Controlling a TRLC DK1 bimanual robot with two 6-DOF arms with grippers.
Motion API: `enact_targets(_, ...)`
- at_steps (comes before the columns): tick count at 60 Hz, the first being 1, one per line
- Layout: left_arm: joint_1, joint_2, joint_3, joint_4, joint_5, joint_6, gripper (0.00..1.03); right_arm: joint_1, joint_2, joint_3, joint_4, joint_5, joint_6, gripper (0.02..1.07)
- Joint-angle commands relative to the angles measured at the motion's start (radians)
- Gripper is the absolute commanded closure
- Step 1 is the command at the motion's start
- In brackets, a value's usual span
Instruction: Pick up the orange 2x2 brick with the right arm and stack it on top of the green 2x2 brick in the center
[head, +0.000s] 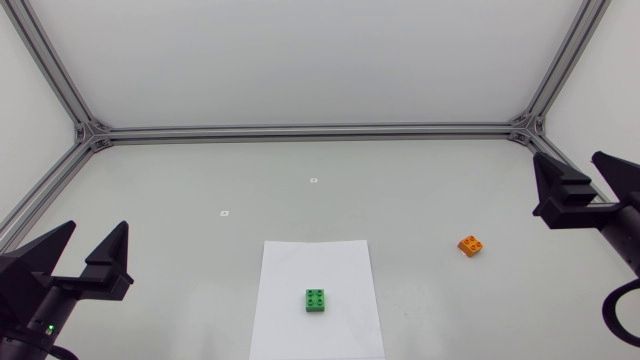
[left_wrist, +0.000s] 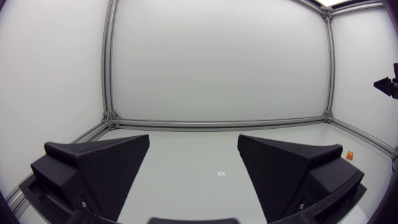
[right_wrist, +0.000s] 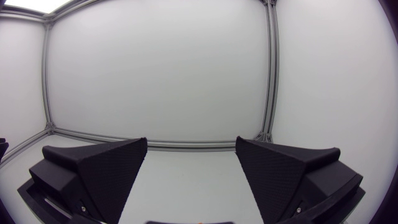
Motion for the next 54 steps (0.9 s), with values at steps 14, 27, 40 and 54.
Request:
enact_targets(14, 0.004, -0.008, -0.041, -0.015, 0.004, 0.013, 0.04, -0.059, 0.345, 0.261, -0.203, 0.007, -0.023, 0.07)
enact_targets(27, 0.004, -0.008, -0.041, -0.015, 0.004, 0.013, 0.04, -0.116, 0.618, 0.445, -0.408, -0.036, -0.113, 0.07)
enact_targets(40, 0.002, -0.008, -0.041, -0.015, 0.004, 0.013, 0.04, -0.145, 0.795, 0.511, -0.413, -0.030, -0.288, 0.07)
enact_targets(54, 0.002, -0.008, -0.041, -0.013, 0.004, 0.013, 0.04, -0.147, 1.010, 0.655, -0.625, -0.031, -0.469, 0.07)
